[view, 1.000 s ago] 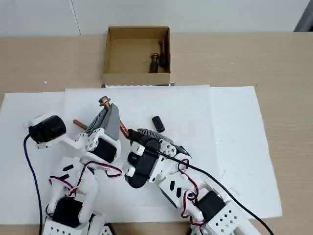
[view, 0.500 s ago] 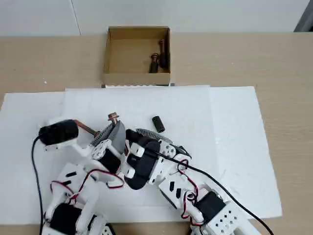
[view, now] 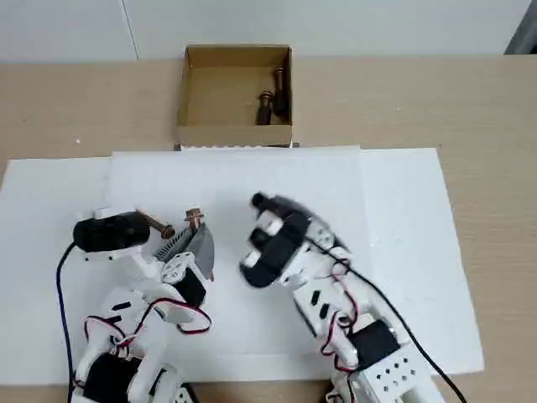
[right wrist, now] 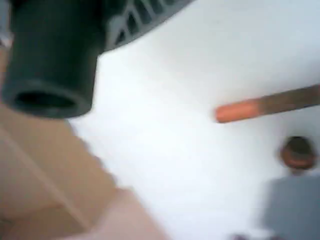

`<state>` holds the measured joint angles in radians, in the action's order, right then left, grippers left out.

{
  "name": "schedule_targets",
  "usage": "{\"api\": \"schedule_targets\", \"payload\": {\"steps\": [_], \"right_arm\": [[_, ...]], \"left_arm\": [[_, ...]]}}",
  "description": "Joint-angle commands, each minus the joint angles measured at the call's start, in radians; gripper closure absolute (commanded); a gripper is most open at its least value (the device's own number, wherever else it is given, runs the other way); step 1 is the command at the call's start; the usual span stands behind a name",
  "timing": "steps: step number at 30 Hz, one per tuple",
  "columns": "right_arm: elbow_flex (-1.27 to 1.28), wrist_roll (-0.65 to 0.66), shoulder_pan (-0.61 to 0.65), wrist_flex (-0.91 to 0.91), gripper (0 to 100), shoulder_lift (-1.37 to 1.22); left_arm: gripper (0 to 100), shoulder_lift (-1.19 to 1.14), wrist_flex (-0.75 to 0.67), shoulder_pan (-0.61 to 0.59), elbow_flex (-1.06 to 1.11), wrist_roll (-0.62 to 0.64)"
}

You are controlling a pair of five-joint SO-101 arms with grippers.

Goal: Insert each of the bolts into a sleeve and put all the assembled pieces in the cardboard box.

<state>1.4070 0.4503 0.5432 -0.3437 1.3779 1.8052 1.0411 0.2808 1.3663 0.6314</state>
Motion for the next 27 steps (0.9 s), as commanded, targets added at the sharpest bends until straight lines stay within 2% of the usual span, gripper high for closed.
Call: {"api": "schedule_targets", "payload": {"steps": [1, 5, 9, 14, 20, 24, 27], "right_arm": [[-0.075, -0.003, -0.093, 0.013, 99.6, 0.010], [-0.104, -0.103, -0.191, -0.065, 99.6, 0.010], [-0.146, -0.215, -0.271, -0.177, 99.6, 0.010], [-0.161, -0.259, -0.341, -0.269, 99.6, 0.010], [-0.161, -0.324, -0.395, -0.351, 99.6, 0.010], [-0.158, -0.345, -0.410, -0.363, 99.6, 0.010], [-0.157, -0.345, -0.409, -0.360, 99.6, 0.010]], "left_arm": [[99, 0.014, 0.023, -0.002, -0.050, -0.054], [99, 0.014, 0.020, -0.002, -0.059, -0.058], [99, 0.014, 0.000, 0.002, -0.087, -0.147], [99, -0.034, 0.002, 0.000, -0.142, -0.155], [99, -0.370, 0.037, -0.002, -0.349, -0.198], [99, -0.664, 0.192, -0.002, -0.576, -0.229], [99, -0.865, 0.333, -0.002, -0.740, -0.305]]}}
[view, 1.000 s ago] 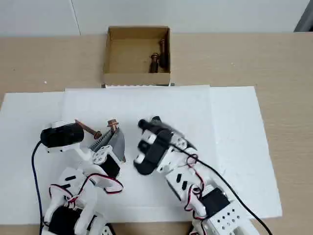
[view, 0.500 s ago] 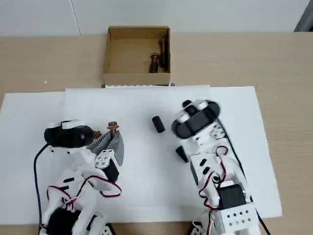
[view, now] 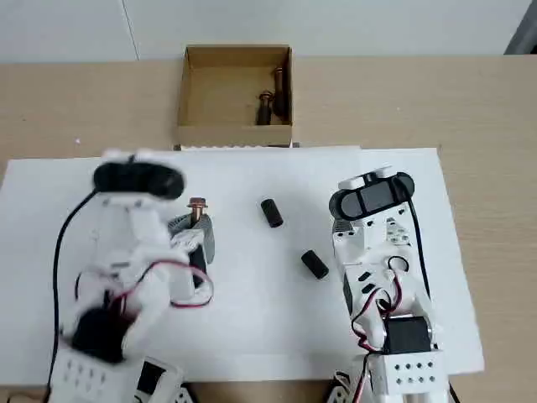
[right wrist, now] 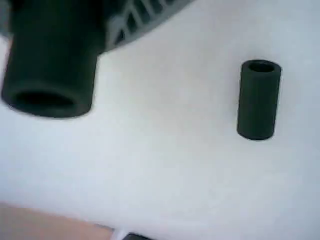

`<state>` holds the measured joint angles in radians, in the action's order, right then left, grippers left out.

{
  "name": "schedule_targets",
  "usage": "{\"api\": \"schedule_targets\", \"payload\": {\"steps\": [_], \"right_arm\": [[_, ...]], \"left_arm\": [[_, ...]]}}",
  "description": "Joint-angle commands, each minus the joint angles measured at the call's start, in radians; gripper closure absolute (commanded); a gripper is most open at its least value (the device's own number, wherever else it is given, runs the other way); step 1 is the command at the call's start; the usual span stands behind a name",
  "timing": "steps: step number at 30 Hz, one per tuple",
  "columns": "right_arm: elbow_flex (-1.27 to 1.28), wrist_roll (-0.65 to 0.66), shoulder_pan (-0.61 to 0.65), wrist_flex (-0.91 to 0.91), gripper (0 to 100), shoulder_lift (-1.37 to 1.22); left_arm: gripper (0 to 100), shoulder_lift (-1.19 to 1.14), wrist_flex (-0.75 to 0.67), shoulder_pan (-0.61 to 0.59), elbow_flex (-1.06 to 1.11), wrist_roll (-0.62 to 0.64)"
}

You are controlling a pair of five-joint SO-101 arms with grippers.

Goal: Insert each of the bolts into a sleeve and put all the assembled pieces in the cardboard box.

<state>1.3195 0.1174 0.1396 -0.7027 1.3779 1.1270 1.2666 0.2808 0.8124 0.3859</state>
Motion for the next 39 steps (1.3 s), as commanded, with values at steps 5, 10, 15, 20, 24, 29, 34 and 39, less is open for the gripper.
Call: {"api": "schedule_targets", "payload": {"steps": [5, 10, 15, 20, 24, 29, 34, 39], "right_arm": [[-0.069, -0.011, -0.007, 0.002, 99.6, 0.010], [-0.071, -0.011, -0.007, 0.004, 99.6, 0.010], [-0.071, -0.012, -0.007, 0.004, 99.6, 0.010], [-0.071, -0.014, -0.005, 0.005, 99.6, 0.010], [-0.071, -0.074, -0.005, 0.005, 99.6, 0.010], [-0.075, -0.081, 0.001, 0.007, 99.6, 0.012], [-0.081, -0.077, 0.002, 0.027, 99.6, 0.067], [-0.077, -0.075, -0.001, 0.016, 99.6, 0.116]], "left_arm": [[99, -0.470, 0.308, -0.003, -0.377, -0.244], [99, -0.678, 0.393, -0.003, -0.466, -0.327], [99, -0.812, 0.376, 0.003, -0.507, -0.480], [99, -0.882, 0.321, -0.002, -0.544, -0.621], [99, -0.922, 0.287, 0.026, -0.553, -0.621], [99, -0.971, 0.281, 0.081, -0.553, -0.621], [92, -1.002, 0.255, 0.086, -0.553, -0.621], [89, -1.049, 0.229, 0.086, -0.552, -0.621]]}}
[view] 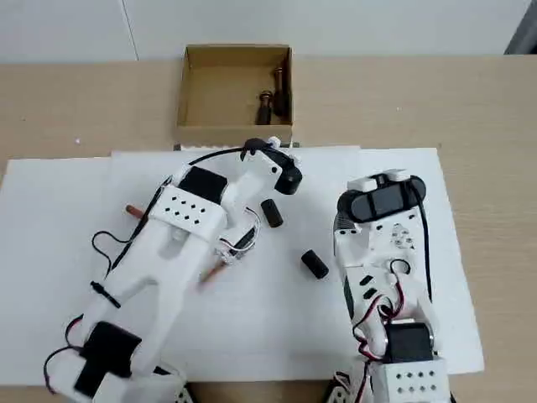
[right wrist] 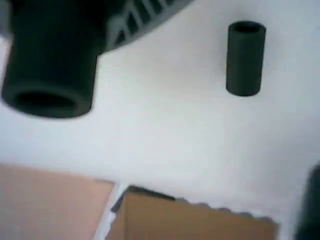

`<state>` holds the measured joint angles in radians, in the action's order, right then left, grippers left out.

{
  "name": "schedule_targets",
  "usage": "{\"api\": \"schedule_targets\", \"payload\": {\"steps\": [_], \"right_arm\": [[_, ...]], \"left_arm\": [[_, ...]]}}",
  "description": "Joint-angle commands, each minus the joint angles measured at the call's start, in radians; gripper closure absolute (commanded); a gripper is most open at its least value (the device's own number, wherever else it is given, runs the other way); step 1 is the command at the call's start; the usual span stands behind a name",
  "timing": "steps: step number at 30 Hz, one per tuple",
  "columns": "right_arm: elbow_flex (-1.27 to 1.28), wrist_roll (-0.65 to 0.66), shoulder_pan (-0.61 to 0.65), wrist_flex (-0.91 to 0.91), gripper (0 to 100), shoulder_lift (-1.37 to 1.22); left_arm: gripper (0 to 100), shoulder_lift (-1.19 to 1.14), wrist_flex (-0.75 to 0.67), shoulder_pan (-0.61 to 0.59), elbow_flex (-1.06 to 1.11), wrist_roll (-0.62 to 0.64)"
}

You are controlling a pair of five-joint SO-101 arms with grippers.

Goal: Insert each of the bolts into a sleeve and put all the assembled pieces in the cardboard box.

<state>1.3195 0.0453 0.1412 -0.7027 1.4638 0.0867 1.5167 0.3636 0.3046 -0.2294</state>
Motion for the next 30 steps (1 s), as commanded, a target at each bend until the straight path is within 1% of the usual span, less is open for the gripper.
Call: {"api": "schedule_targets", "payload": {"steps": [1, 7, 10, 14, 18, 25, 30], "right_arm": [[-0.077, -0.003, -0.004, 0.016, 99.6, 0.033], [-0.068, -0.003, -0.001, 0.016, 99.6, 0.033], [-0.048, -0.003, -0.001, 0.016, 99.6, 0.041], [-0.044, -0.003, -0.001, 0.016, 99.6, 0.041], [-0.044, -0.005, -0.001, 0.016, 99.6, 0.041], [-0.046, -0.005, 0.001, 0.016, 99.6, 0.042], [-0.046, -0.006, 0.001, 0.016, 99.6, 0.042]], "left_arm": [[89, -0.028, -0.021, 0.003, -0.044, -0.006], [89, -0.123, -0.025, -0.005, -0.045, -0.008], [89, -0.124, -0.018, -0.018, -0.045, -0.011], [89, -0.124, 0.037, -0.015, -0.047, -0.012], [89, -0.129, 0.044, -0.018, -0.042, -0.012], [89, -0.135, 0.008, -0.017, -0.031, -0.012], [89, -0.135, -0.040, -0.018, 0.025, -0.012]]}}
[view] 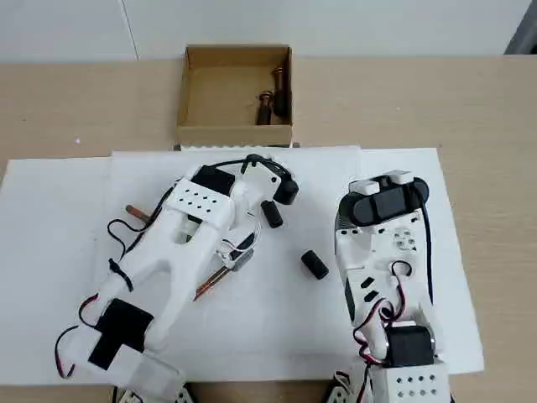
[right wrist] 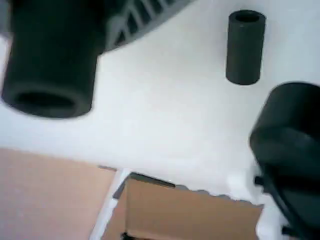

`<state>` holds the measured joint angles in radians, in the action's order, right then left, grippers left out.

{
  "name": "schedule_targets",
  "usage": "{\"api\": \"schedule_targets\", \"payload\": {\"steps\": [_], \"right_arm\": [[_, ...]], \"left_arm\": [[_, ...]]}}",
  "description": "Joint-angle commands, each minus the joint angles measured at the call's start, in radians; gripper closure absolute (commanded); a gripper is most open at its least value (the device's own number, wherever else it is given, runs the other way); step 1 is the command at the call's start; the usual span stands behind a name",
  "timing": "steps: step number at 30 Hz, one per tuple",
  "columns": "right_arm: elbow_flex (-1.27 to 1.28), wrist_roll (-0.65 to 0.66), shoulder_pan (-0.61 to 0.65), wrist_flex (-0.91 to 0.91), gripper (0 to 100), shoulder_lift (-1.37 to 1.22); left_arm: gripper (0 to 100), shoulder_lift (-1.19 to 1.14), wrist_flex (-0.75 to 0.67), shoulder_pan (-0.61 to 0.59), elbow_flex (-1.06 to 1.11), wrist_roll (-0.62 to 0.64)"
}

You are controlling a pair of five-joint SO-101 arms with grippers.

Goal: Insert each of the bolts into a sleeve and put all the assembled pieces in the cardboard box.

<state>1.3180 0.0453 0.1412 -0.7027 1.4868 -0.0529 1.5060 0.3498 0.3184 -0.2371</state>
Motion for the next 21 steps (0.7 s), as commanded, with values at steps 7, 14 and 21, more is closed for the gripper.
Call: {"api": "schedule_targets", "payload": {"steps": [7, 14, 21], "right_arm": [[-0.044, -0.008, 0.001, 0.018, 99.6, 0.019], [-0.044, -0.009, 0.001, 0.018, 99.6, 0.019], [-0.049, -0.009, 0.001, 0.019, 99.6, 0.019]], "left_arm": [[89, 0.005, -0.077, -0.005, 0.079, -0.005], [94, 0.005, -0.132, -0.005, 0.154, -0.005], [99, 0.017, -0.138, -0.005, 0.151, 0.000]]}}
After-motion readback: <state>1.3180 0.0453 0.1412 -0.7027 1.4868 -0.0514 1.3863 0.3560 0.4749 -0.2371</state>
